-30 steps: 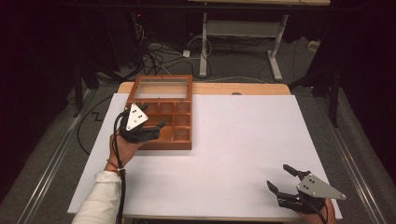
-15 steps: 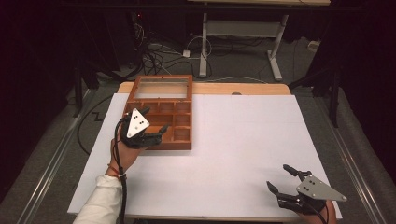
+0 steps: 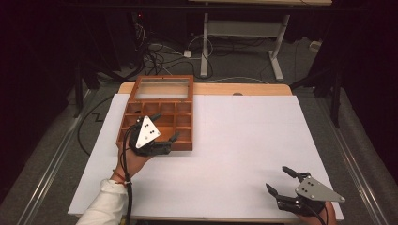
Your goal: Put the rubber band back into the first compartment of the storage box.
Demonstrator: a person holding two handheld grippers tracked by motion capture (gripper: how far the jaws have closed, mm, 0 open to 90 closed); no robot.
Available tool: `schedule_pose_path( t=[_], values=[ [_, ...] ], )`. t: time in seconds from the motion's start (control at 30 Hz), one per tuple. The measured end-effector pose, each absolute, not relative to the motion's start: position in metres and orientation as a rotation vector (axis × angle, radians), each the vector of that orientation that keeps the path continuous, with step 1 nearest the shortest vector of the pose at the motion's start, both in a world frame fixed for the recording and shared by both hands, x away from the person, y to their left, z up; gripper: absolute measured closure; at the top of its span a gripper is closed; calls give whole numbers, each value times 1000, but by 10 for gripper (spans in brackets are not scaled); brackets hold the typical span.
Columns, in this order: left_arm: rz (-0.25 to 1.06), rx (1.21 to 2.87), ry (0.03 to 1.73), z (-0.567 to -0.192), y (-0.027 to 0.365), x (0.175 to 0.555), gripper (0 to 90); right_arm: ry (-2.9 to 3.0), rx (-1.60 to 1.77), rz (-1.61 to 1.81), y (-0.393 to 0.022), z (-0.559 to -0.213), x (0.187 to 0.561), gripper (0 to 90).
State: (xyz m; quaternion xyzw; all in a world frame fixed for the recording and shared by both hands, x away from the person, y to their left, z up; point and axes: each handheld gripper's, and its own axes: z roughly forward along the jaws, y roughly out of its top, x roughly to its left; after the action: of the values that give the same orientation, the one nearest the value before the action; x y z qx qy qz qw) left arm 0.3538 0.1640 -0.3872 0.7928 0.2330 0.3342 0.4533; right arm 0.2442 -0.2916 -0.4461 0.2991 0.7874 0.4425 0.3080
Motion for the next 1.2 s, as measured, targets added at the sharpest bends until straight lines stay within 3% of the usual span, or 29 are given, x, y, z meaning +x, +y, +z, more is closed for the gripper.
schedule_pose_path(
  t=[1.2],
  values=[
    [766, 1947, 405, -394, 135, 317, 162, 2090, 771, 1139, -288, -446, 243, 240]
  ],
)
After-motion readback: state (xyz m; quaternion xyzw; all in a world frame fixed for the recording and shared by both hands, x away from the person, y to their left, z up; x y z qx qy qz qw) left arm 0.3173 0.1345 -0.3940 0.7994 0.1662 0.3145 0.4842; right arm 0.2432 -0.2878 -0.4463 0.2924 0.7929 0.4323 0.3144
